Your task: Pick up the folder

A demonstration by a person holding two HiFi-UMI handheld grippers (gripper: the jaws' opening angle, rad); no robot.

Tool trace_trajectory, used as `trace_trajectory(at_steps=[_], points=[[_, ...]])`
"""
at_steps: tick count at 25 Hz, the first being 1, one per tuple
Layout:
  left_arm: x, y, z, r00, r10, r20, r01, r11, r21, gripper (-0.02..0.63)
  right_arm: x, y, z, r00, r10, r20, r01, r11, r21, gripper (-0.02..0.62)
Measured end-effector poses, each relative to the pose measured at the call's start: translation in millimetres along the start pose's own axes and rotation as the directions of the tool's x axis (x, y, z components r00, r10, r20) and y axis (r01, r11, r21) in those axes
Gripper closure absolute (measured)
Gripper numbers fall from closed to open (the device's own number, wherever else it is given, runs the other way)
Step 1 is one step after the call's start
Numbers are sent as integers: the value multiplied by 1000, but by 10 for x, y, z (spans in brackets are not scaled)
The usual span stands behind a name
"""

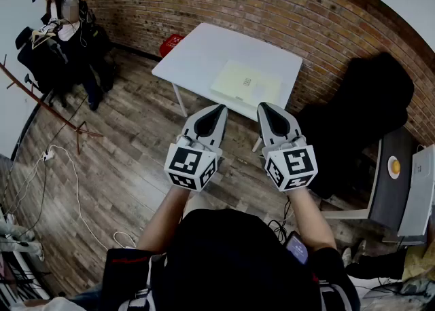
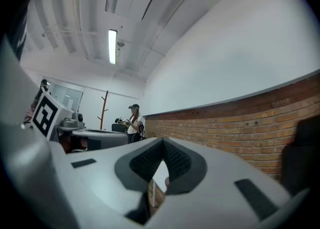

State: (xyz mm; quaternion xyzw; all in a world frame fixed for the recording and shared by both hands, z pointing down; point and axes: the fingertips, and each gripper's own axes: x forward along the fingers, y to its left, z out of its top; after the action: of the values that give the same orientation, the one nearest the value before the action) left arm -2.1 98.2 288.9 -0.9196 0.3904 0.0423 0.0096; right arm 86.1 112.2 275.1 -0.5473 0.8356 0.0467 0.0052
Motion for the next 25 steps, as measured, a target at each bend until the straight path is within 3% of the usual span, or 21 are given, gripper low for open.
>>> trace_trajectory(at_steps=[5, 25], points=[[14, -38, 47, 1000, -9, 12, 9, 1000, -23, 588, 15, 10, 17, 1000, 14, 7, -14, 999, 41, 566], [-2, -181, -91, 1000, 15, -22, -16, 1000, -19, 588, -105, -41, -147, 999, 41, 6, -41, 998, 40, 566]])
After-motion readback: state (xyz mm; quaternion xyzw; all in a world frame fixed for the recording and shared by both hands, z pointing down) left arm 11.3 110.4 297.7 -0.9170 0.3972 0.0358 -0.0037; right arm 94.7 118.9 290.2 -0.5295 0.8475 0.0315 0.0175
